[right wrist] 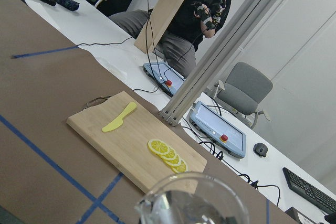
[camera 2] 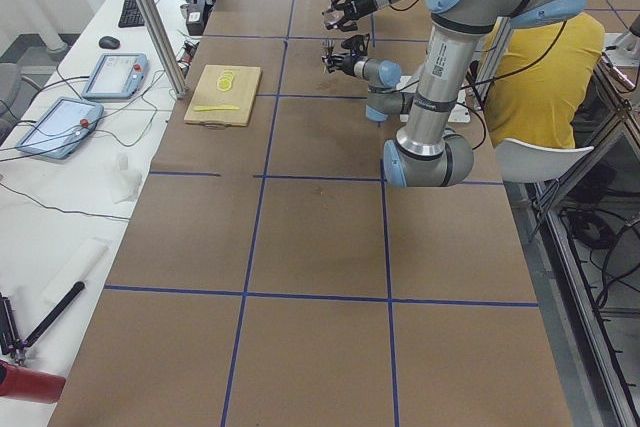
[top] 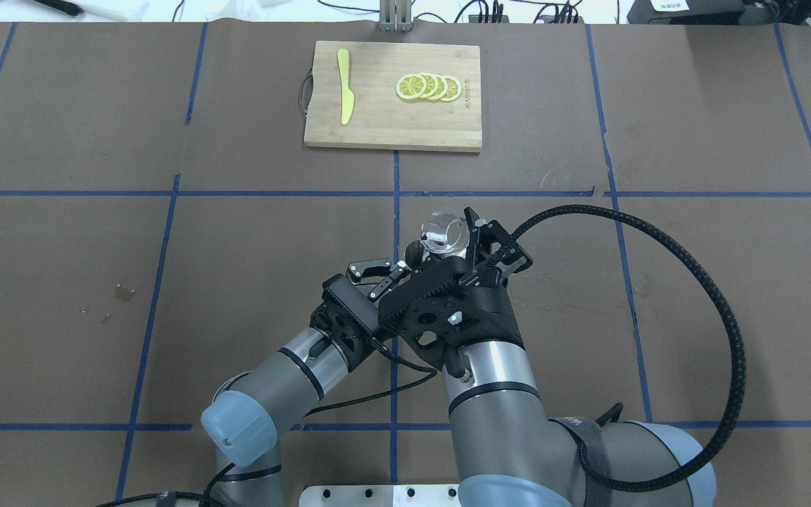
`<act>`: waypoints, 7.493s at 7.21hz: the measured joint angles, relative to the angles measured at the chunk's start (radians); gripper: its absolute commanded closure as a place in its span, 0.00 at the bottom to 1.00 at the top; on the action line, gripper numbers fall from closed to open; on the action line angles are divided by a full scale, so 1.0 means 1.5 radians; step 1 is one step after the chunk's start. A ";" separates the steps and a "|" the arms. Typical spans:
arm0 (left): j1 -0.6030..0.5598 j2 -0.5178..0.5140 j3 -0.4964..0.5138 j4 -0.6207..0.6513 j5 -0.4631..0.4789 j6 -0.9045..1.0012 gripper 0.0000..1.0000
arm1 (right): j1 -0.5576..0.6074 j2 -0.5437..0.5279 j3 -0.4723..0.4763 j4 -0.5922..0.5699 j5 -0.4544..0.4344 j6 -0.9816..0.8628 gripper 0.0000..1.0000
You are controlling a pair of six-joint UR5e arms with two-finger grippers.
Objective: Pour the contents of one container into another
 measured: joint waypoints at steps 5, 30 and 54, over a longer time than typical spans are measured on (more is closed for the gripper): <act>0.001 -0.001 0.000 0.000 0.000 -0.002 1.00 | 0.001 0.013 0.000 -0.040 -0.001 -0.040 1.00; 0.001 -0.001 -0.005 -0.001 0.001 -0.004 1.00 | 0.016 0.013 0.003 -0.099 -0.002 -0.285 1.00; -0.026 0.446 -0.163 -0.233 0.232 -0.075 1.00 | 0.162 -0.203 0.038 0.210 0.175 0.285 1.00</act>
